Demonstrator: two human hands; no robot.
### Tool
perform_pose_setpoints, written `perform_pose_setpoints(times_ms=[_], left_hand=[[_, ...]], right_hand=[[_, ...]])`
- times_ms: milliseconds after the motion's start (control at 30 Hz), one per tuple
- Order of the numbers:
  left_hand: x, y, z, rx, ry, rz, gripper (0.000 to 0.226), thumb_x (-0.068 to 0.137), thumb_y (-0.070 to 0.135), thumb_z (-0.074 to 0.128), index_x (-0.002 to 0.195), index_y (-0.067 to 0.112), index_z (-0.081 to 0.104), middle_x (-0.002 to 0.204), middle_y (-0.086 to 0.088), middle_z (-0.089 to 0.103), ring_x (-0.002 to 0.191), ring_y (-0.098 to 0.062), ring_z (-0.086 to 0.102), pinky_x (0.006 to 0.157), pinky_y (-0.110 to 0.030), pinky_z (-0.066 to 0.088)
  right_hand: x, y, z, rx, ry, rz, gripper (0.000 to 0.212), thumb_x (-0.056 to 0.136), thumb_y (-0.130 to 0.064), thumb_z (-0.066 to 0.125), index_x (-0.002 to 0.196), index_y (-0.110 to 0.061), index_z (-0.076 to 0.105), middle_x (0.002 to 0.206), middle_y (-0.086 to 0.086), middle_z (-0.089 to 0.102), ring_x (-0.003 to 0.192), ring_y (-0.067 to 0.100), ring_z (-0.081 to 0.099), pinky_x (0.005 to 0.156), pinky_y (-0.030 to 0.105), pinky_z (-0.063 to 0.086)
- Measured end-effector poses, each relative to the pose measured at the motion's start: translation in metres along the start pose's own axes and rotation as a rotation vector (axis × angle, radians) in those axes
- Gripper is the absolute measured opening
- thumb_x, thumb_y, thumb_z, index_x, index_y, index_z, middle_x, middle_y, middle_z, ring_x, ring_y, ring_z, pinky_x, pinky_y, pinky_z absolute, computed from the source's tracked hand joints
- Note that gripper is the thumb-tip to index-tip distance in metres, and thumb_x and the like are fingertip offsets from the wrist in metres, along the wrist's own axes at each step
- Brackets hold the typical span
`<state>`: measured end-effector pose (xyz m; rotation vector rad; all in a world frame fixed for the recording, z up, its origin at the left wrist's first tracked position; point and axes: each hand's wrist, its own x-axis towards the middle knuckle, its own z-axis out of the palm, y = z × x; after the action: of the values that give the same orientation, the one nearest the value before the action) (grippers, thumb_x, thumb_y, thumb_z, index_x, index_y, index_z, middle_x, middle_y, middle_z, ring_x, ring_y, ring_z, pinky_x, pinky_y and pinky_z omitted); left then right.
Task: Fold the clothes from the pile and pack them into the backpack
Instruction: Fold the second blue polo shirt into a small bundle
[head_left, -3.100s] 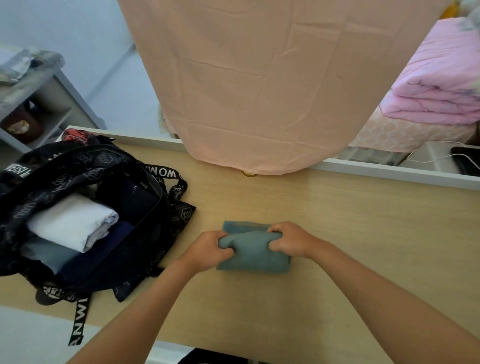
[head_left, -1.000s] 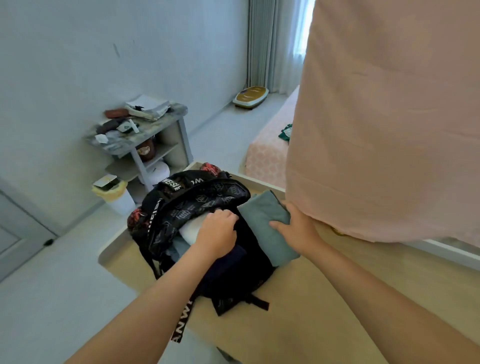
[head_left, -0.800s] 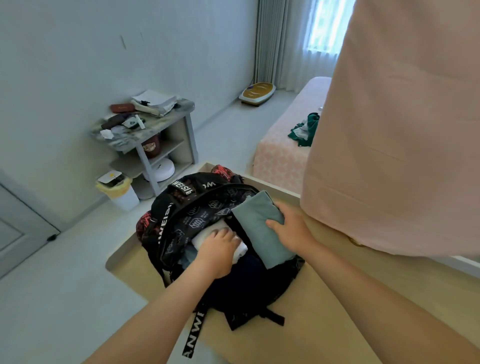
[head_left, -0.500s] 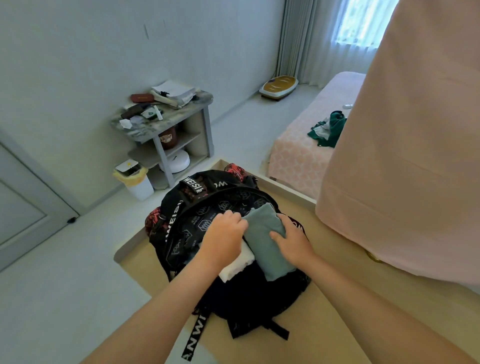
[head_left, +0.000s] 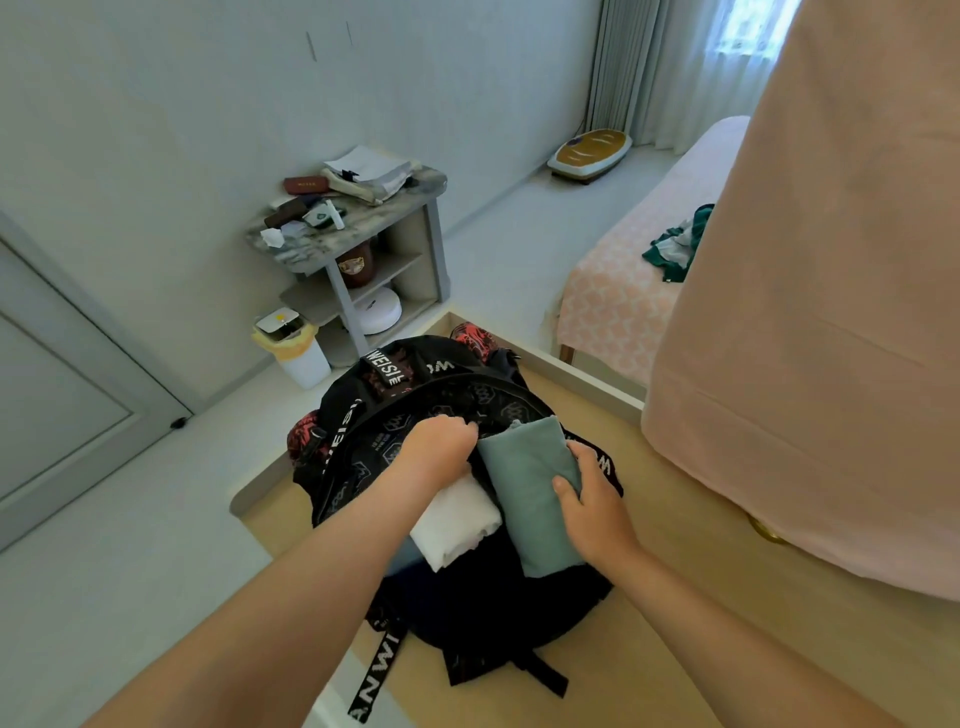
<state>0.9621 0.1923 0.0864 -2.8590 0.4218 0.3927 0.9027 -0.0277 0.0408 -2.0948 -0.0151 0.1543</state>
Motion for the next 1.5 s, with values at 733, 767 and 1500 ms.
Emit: perform_pose_setpoints(times_ms=[733,767,1500], left_hand=[[-0.001,-0.013,-0.035,-0.544,0.401,-0.203,0.024,0.097,0.023,0.048,0.092,0.014,0.070,0.080,-0.005,0.069,0.075,-0.026,0.062,0.065,-0.038,0.050],[-0.001,-0.012,-0.034,-0.543,0.381,-0.189,0.023,0.097,0.023,0.049,0.093,0.015,0.071,0.080,-0.004,0.069,0.076,-0.025,0.063,0.066,-0.038,0.050],[-0.098,0.016,0.079,-0.080,0.202,0.056,0.055,0.086,0.049,0.053,0.135,0.024,0.055,0.146,-0.007,0.049,0.137,-0.033,0.040,0.112,-0.055,0.032]], right_hand=[[0.049,-0.016,0.040,-0.822,-0.407,-0.170,0.086,0.080,-0.077,0.033,0.154,-0.040,0.008,0.162,-0.006,0.008,0.149,0.029,0.008,0.101,0.054,0.041],[0.055,-0.018,0.038,-0.830,-0.459,-0.141,0.093,0.077,-0.078,0.040,0.154,-0.041,0.005,0.162,-0.005,0.006,0.146,0.033,0.012,0.101,0.055,0.041],[0.009,-0.006,0.060,-0.622,-0.035,-0.232,0.083,0.072,-0.062,0.059,0.146,-0.031,0.040,0.154,0.009,0.029,0.138,0.034,0.031,0.096,0.051,0.044]])
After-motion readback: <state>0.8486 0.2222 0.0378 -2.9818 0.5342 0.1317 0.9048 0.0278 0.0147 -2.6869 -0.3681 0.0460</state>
